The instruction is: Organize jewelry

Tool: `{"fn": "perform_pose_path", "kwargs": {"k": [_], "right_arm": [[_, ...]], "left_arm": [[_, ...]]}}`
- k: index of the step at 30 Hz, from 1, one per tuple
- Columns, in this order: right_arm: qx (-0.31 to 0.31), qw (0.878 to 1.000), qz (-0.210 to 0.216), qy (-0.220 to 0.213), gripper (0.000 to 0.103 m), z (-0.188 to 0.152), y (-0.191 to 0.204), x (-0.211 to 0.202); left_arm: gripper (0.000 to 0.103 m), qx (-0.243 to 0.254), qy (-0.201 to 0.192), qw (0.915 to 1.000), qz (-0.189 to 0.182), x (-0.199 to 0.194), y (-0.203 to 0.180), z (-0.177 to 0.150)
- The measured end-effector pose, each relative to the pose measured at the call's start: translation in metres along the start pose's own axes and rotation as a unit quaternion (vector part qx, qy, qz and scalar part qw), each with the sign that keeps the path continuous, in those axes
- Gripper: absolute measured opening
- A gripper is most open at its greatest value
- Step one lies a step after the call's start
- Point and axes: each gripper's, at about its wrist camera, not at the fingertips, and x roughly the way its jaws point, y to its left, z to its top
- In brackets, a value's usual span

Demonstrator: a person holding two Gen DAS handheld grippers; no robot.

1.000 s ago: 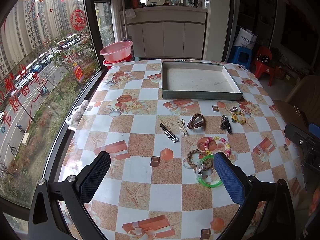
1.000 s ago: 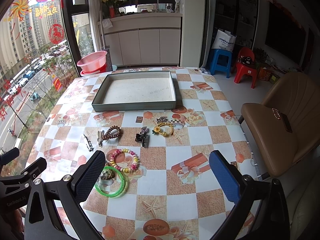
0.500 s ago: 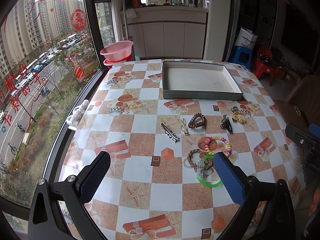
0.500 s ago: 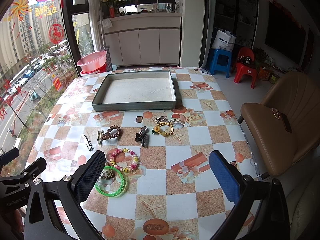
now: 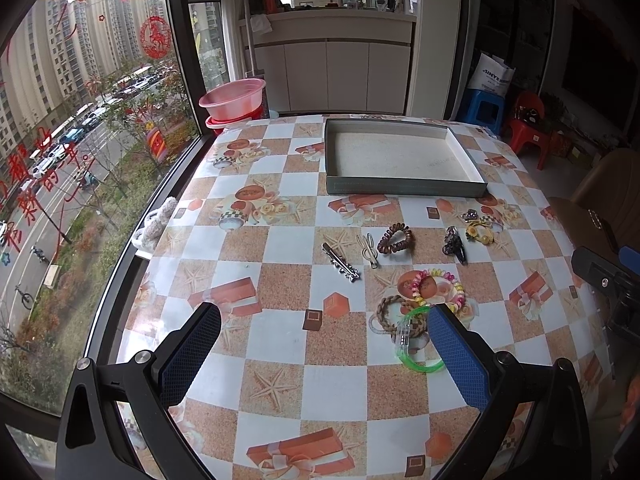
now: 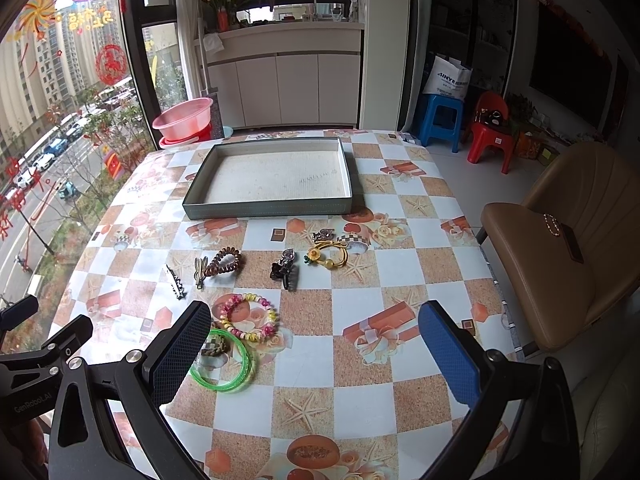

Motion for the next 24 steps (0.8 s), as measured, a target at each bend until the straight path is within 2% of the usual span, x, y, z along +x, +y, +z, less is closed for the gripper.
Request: {"fn": "perform_pose_path", "kwargs": {"k": [8,15,18,22,24], "right_arm": [[0.017,1.000,0.004,0.017,0.103,-0.006,-0.002,-0.003],[0.048,0.997,0.016,0.062,0.103,-0.004,-0.003,0.014],[0.049,0.991,0.019,0.121,0.103,-0.004,0.000,0.027],[0.077,0.971,0.027,0.226,0.103,-0.010,-0.004,0.061],[0.093,0.966,0.029,0.238,0.103,-0.013,-0.009,0.070]], "left_arm": [[0.103,0.004,0.013,0.9998,-0.014,0.005,0.007,0.002],[0.103,0.012,0.047,0.9982,-0.036,0.023,0.021,0.012],[0.103,0.018,0.063,0.9970,-0.040,0.037,0.025,0.018],[0.103,0.021,0.101,0.9935,-0.048,0.064,0.023,0.024],[0.103,0.016,0.108,0.9929,-0.047,0.077,0.021,0.027]]}}
